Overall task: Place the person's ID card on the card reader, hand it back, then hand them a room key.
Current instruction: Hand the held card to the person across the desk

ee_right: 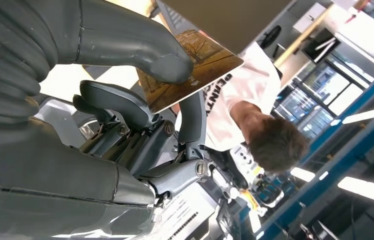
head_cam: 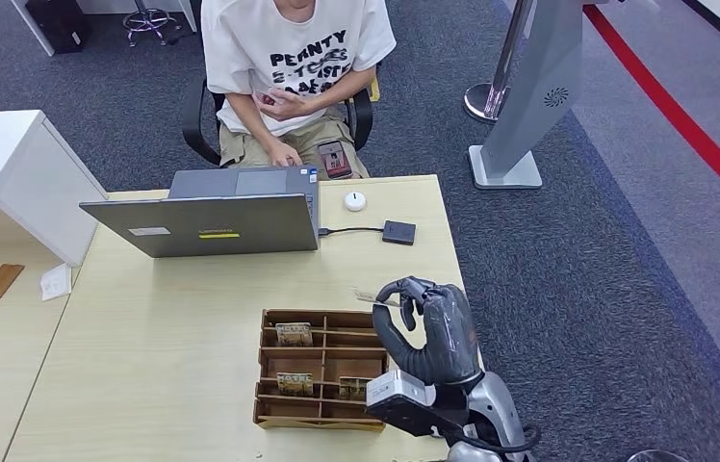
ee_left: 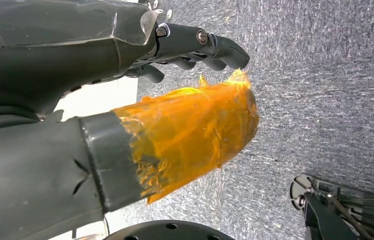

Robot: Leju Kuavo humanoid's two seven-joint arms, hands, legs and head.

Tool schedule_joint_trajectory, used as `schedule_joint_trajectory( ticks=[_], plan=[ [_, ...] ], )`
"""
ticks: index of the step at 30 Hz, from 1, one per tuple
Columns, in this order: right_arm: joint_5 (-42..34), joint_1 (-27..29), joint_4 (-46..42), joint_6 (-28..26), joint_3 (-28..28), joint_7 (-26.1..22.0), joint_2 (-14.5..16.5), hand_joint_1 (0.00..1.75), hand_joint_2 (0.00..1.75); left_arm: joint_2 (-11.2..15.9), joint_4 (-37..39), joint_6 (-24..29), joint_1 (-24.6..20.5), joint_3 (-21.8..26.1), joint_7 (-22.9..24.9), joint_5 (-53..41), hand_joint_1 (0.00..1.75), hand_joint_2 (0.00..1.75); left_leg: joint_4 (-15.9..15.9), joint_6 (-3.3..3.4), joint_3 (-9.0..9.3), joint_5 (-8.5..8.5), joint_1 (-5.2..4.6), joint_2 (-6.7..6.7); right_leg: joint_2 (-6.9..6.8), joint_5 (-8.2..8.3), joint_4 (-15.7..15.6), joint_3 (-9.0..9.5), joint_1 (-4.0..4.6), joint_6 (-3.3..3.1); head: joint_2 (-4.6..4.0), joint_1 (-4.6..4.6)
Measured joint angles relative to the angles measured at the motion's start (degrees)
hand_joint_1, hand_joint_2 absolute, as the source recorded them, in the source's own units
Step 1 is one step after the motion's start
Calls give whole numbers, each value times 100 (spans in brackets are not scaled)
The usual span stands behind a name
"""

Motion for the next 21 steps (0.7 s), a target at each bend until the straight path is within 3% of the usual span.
schedule_joint_trajectory(
  ticks=[7, 21],
  plan=[
    [-594, 147, -438, -98, -40, -361, -3, 175, 175, -1, 0, 55, 0, 0, -8, 25, 0, 0, 0, 0, 0, 0, 0, 0, 0, 0, 0, 0, 0, 0, 0, 0],
    [-621, 85, -612, -38, -50, -424, -4, 175, 175, -2, 0, 60, -2, 0, -15, -20, 0, 0, 0, 0, 0, 0, 0, 0, 0, 0, 0, 1, 0, 0, 0, -1]
  ],
)
